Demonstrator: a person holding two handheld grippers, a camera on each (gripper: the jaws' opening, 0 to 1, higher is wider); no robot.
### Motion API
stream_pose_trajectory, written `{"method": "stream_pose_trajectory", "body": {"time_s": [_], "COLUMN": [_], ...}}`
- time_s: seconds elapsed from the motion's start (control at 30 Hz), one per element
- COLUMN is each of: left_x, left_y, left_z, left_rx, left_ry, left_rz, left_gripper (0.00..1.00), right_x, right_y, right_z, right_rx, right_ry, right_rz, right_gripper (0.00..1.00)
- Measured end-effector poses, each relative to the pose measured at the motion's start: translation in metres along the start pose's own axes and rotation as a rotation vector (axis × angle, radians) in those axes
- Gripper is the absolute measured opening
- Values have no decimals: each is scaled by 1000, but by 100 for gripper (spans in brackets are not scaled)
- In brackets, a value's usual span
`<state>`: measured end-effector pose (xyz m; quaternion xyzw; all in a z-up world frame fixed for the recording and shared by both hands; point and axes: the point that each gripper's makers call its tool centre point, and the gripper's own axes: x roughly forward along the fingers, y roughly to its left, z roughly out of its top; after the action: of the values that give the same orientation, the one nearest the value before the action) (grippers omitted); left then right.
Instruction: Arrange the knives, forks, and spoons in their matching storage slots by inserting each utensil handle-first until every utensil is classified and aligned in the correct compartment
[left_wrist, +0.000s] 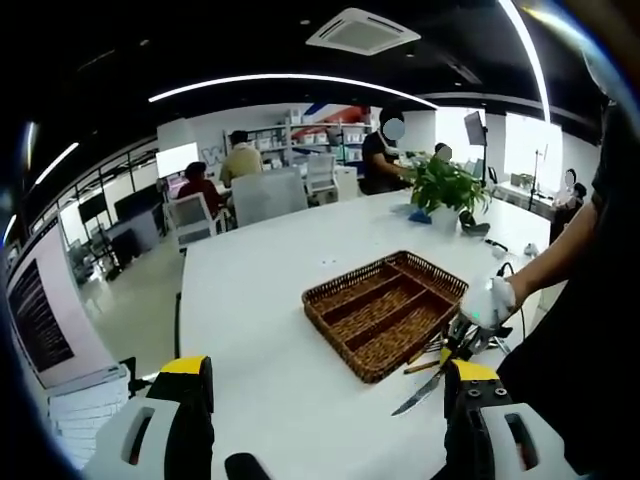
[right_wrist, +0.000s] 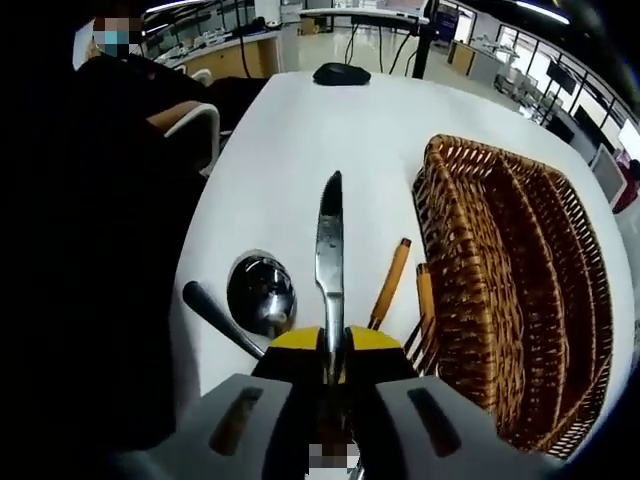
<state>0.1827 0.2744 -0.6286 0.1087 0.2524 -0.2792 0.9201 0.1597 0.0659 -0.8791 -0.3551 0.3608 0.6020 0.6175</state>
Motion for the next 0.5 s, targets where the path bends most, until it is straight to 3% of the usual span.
{"method": "stream_pose_trajectory", "body": {"time_s": [0.13,0.5], "left_x": [0,1], "left_y": [-2,-3], "left_z": [0,1], "left_rx": [0,-1], "left_ry": [2,2], "left_rz": [-3,-10], "left_gripper": [100,100], "right_x": [1,-7], "right_y": [2,6], "right_z": [4,12], "right_rx": [-55,-51], "right_ry": [-11,-27], "right_rz": [2,-1], "right_gripper": [6,1]}}
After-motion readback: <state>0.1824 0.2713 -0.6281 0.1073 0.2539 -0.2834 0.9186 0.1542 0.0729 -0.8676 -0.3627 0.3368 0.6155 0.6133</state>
